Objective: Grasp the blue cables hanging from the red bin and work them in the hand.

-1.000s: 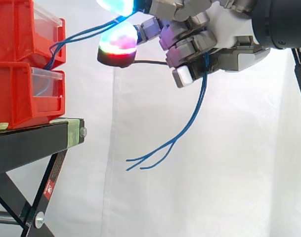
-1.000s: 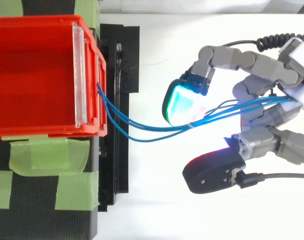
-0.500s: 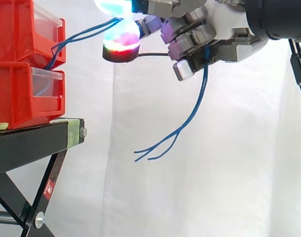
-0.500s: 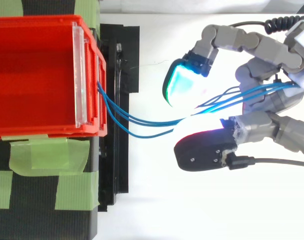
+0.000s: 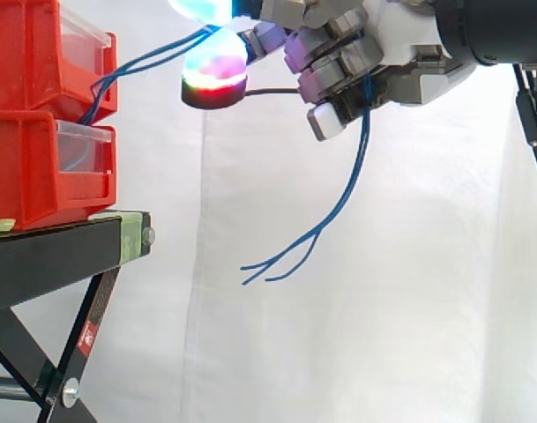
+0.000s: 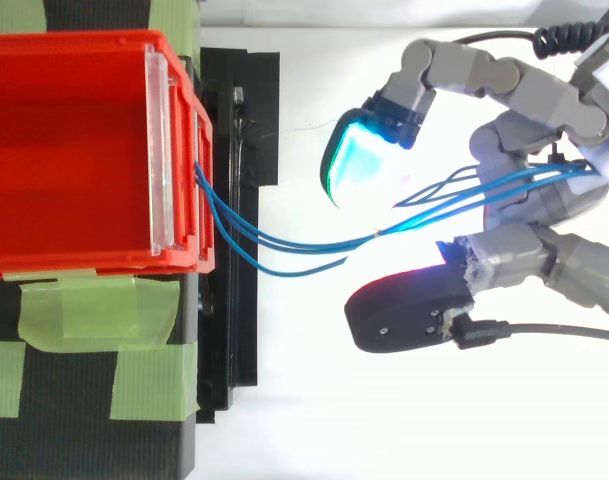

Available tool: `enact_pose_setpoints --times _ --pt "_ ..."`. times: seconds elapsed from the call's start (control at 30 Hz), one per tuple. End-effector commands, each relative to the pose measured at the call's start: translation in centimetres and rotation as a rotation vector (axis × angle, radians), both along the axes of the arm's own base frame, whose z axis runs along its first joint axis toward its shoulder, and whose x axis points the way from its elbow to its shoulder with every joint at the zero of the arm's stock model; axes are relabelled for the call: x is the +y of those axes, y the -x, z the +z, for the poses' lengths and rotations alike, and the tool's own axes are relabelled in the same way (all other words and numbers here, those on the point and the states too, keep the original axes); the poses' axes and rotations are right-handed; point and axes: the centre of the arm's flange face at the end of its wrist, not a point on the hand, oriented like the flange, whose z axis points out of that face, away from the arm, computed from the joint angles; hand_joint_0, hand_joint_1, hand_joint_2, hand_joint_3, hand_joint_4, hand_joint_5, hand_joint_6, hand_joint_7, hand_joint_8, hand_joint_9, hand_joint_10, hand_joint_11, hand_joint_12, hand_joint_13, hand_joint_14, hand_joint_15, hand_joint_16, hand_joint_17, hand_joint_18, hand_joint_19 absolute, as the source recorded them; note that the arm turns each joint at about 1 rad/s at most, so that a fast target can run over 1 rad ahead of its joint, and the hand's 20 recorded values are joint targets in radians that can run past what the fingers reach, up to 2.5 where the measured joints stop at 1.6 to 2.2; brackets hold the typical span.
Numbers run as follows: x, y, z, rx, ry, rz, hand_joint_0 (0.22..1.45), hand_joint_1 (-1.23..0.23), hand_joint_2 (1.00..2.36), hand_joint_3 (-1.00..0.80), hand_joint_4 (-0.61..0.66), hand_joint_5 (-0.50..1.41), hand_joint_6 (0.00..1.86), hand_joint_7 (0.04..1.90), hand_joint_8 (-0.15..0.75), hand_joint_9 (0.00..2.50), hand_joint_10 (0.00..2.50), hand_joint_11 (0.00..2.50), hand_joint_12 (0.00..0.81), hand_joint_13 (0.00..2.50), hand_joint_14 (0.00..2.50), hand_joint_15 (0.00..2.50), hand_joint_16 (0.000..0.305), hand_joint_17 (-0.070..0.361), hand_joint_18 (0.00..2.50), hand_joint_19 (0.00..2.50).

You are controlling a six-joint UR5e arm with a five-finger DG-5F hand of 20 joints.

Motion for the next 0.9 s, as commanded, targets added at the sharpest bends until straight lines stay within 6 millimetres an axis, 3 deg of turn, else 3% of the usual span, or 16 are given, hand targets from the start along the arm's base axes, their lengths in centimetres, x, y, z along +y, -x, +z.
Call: enact_pose_setpoints --times 0.0,0.33,0.63,0.77,0.87 --pt "0.02 0.05 -0.17 0.013 0.009 0.006 0.83 -0.68 1.0 -1.0 0.3 0.24 0.28 1.36 0.58 1.71 2.5 2.5 0.706 2.1 2.5 2.15 0.21 0.158 2.5 0.77" --pt "0.17 0.06 -0.21 0.021 0.018 0.019 0.85 -0.73 1.0 -0.96 0.29 0.21 0.3 1.36 0.58 1.71 2.5 2.5 0.706 2.1 2.5 2.15 0.21 0.158 2.5 0.77" --pt "0.26 0.08 -0.12 0.02 0.017 0.022 0.95 -0.7 1.02 -0.55 0.3 0.19 0.39 1.31 0.58 1.71 2.5 2.5 0.706 2.1 2.5 2.15 0.21 0.158 2.5 0.77" --pt "0.18 0.05 -0.21 0.021 0.018 0.02 0.97 -0.66 1.02 -0.52 0.3 0.19 0.33 1.31 0.58 1.71 2.5 2.5 0.706 2.1 2.5 2.15 0.21 0.158 2.5 0.77" --pt "0.18 0.07 -0.12 0.018 0.017 0.022 0.95 -0.63 1.02 -0.64 0.31 0.21 0.28 1.31 0.58 1.71 2.5 2.5 0.706 2.1 2.5 2.15 0.21 0.158 2.5 0.77"
